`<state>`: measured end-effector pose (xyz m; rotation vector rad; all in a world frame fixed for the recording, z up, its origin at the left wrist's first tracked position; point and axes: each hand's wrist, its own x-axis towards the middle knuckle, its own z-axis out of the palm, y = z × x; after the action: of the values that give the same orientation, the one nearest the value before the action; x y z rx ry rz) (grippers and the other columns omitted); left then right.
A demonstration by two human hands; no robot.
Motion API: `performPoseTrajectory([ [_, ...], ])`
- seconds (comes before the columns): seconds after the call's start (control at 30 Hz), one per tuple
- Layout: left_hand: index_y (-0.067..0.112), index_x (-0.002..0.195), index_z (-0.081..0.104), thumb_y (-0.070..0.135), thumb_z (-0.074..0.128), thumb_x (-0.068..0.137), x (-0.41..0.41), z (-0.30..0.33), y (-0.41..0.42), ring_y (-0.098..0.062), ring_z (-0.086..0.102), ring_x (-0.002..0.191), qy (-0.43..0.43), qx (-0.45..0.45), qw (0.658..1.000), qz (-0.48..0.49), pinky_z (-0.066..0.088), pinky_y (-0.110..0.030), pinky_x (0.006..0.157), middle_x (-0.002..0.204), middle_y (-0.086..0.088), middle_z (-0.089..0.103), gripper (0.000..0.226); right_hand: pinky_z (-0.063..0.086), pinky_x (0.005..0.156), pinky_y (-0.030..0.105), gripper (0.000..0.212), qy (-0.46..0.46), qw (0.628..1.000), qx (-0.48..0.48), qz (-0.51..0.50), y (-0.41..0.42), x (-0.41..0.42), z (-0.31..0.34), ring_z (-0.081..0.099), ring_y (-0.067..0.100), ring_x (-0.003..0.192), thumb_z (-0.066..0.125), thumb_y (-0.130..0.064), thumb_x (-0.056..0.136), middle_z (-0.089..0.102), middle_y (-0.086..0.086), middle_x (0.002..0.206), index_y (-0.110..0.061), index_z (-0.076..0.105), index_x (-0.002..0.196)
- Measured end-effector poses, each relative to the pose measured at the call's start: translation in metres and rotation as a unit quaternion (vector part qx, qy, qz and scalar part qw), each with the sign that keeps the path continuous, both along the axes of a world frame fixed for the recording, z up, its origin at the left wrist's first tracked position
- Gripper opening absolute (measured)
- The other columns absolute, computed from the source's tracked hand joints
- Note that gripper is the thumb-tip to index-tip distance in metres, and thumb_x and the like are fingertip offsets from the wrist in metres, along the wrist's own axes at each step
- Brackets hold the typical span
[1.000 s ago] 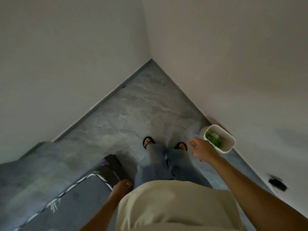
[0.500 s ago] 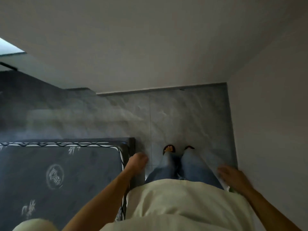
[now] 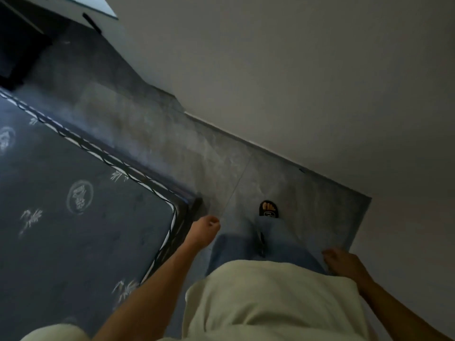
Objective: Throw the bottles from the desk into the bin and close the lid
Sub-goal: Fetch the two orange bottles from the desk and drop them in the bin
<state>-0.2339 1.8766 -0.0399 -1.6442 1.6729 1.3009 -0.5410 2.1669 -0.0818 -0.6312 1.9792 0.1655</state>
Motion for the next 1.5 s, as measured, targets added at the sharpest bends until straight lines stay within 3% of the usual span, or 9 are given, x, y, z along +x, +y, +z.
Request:
performPoseTrajectory([
  [0.07, 0.015, 0.106, 0.073, 0.023, 0.058, 0.091, 0.017, 0.001, 0.011, -0.028, 0.071, 0.095, -0.024, 0.013, 0.999, 0.045, 0.055, -0.039, 0.093, 0.100, -0.010, 0.075, 0.023, 0.056, 0.085, 0.038, 0.032, -0.030, 0.997, -0.036, -0.060, -0.062, -0.019, 0.014, 0.067, 0.028, 0.091, 0.048, -0.027, 0.103, 0.073, 0.011, 0.105, -0.005, 0.071, 0.109],
  [0.3, 0.013, 0.102, 0.075, 0.021, 0.054, 0.096, 0.069, -0.010, 0.065, -0.021, 0.067, 0.095, -0.075, 0.107, 0.977, 0.167, 0.050, -0.028, 0.085, 0.103, -0.007, 0.073, 0.022, 0.052, 0.095, 0.039, 0.029, -0.074, 0.987, -0.095, 0.106, -0.272, -0.025, 0.040, 0.065, 0.030, 0.111, 0.054, -0.027, 0.101, 0.069, 0.011, 0.122, -0.015, 0.065, 0.125],
  [0.5, 0.019, 0.075, 0.058, 0.012, 0.061, 0.096, 0.086, -0.017, 0.045, -0.015, 0.048, 0.084, -0.066, 0.141, 0.944, 0.291, 0.033, -0.023, 0.072, 0.084, -0.004, 0.055, 0.022, 0.053, 0.098, 0.039, 0.029, -0.063, 0.969, -0.123, 0.202, -0.406, 0.001, 0.041, 0.065, 0.028, 0.113, 0.056, -0.031, 0.098, 0.070, 0.007, 0.123, -0.022, 0.068, 0.123],
  [0.7, 0.011, 0.098, 0.072, 0.013, 0.061, 0.094, 0.093, -0.023, -0.050, -0.022, 0.064, 0.086, -0.035, 0.104, 0.919, 0.378, 0.045, -0.025, 0.075, 0.098, -0.013, 0.073, 0.011, 0.050, 0.092, 0.032, 0.027, -0.039, 0.965, -0.073, 0.250, -0.480, 0.011, 0.037, 0.067, 0.026, 0.110, 0.060, -0.029, 0.097, 0.072, 0.007, 0.122, -0.019, 0.070, 0.121],
  [0.8, 0.013, 0.092, 0.071, 0.013, 0.057, 0.092, 0.096, -0.017, -0.126, -0.025, 0.069, 0.072, -0.007, 0.042, 0.904, 0.426, 0.052, -0.030, 0.070, 0.092, -0.015, 0.075, 0.014, 0.051, 0.090, 0.033, 0.026, -0.025, 0.963, -0.039, 0.265, -0.502, 0.006, 0.039, 0.068, 0.026, 0.108, 0.058, -0.028, 0.099, 0.073, 0.008, 0.120, -0.018, 0.072, 0.119],
  [1.0, 0.020, 0.104, 0.073, 0.023, 0.060, 0.091, 0.103, -0.008, -0.280, -0.028, 0.072, 0.096, 0.044, -0.032, 0.901, 0.431, 0.056, -0.040, 0.092, 0.101, -0.006, 0.076, 0.019, 0.045, 0.071, 0.030, 0.013, -0.023, 0.969, 0.006, 0.246, -0.558, 0.000, 0.049, 0.067, 0.019, 0.093, 0.060, -0.023, 0.096, 0.073, -0.001, 0.099, -0.028, 0.071, 0.099],
  [1.2, 0.024, 0.107, 0.071, 0.028, 0.059, 0.090, 0.122, -0.010, -0.385, -0.023, 0.072, 0.095, 0.045, -0.050, 0.900, 0.430, 0.055, -0.039, 0.093, 0.101, -0.003, 0.075, 0.022, 0.041, 0.082, 0.026, 0.012, -0.038, 0.971, 0.028, 0.234, -0.663, 0.015, 0.039, 0.058, 0.018, 0.095, 0.062, -0.013, 0.096, 0.064, 0.005, 0.100, -0.017, 0.069, 0.105],
  [1.3, 0.023, 0.108, 0.072, 0.027, 0.060, 0.091, 0.140, -0.010, -0.406, -0.022, 0.072, 0.092, 0.018, -0.032, 0.900, 0.435, 0.056, -0.037, 0.092, 0.100, -0.003, 0.076, 0.021, 0.047, 0.083, 0.030, 0.016, -0.050, 0.954, 0.040, 0.294, -0.731, 0.045, 0.034, 0.058, 0.015, 0.091, 0.056, -0.020, 0.099, 0.066, 0.005, 0.095, -0.026, 0.064, 0.086],
  [1.5, 0.017, 0.108, 0.073, 0.022, 0.059, 0.094, 0.176, -0.013, -0.402, -0.025, 0.070, 0.098, -0.032, 0.035, 0.877, 0.477, 0.054, -0.035, 0.090, 0.105, -0.006, 0.076, 0.020, 0.052, 0.095, 0.038, 0.027, -0.063, 0.938, -0.025, 0.340, -0.884, 0.131, 0.029, 0.068, 0.032, 0.108, 0.057, -0.021, 0.099, 0.072, 0.016, 0.116, -0.009, 0.068, 0.120],
])
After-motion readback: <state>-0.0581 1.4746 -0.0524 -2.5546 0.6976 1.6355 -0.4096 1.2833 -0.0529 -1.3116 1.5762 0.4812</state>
